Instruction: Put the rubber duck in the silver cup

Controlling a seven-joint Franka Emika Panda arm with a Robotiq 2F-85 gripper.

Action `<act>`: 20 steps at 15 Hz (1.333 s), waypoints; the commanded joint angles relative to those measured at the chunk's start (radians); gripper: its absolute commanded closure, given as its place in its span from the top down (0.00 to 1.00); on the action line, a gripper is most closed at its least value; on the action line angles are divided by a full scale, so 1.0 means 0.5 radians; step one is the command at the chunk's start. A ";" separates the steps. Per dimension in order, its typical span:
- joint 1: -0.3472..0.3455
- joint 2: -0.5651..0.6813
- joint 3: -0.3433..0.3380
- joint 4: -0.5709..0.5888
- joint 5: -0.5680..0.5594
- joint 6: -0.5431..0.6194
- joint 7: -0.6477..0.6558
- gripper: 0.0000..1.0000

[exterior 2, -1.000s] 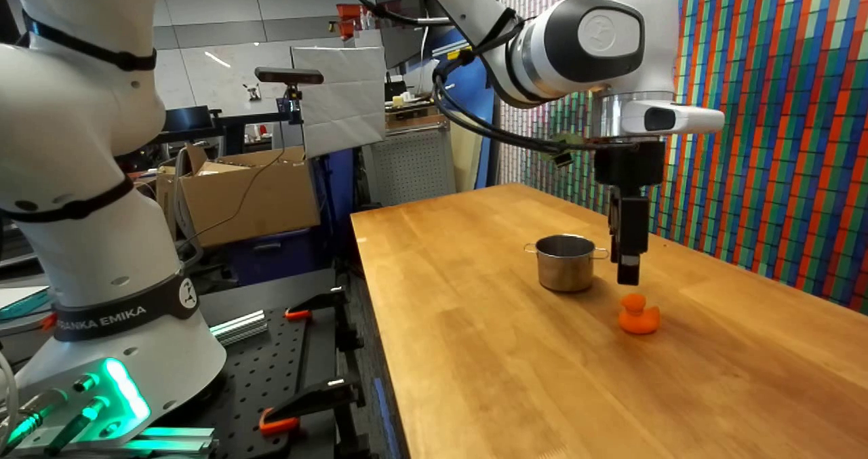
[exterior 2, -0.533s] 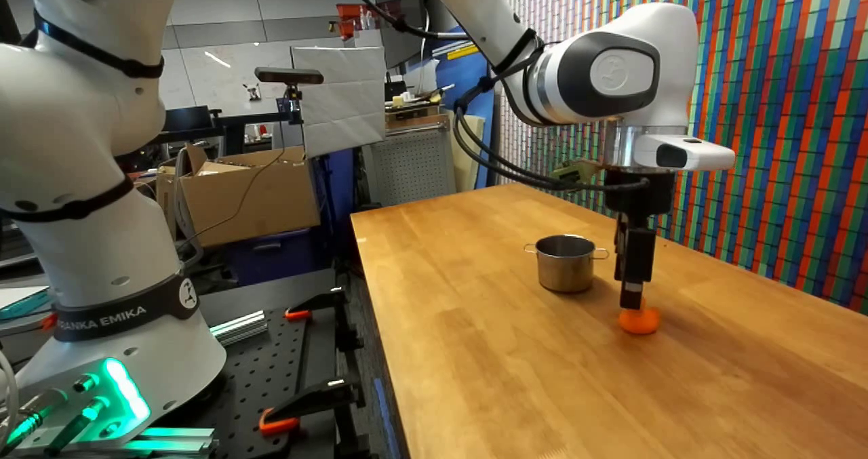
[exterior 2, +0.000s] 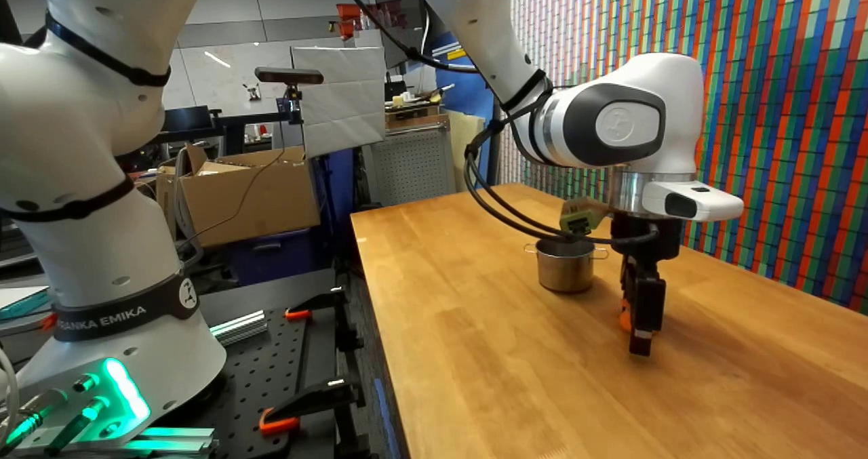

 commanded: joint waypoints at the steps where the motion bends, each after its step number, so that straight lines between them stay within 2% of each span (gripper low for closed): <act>1: 0.088 0.113 -0.082 0.132 0.022 0.082 -0.029 0.58; 2: 0.096 0.115 -0.086 0.145 0.024 0.089 -0.035 0.49; 6: 0.123 0.082 -0.096 0.156 0.025 0.074 -0.043 0.20; 11: 0.110 -0.096 -0.027 0.100 0.066 -0.072 -0.172 0.20; 20: 0.108 -0.494 0.137 0.082 0.165 -0.539 -0.388 0.20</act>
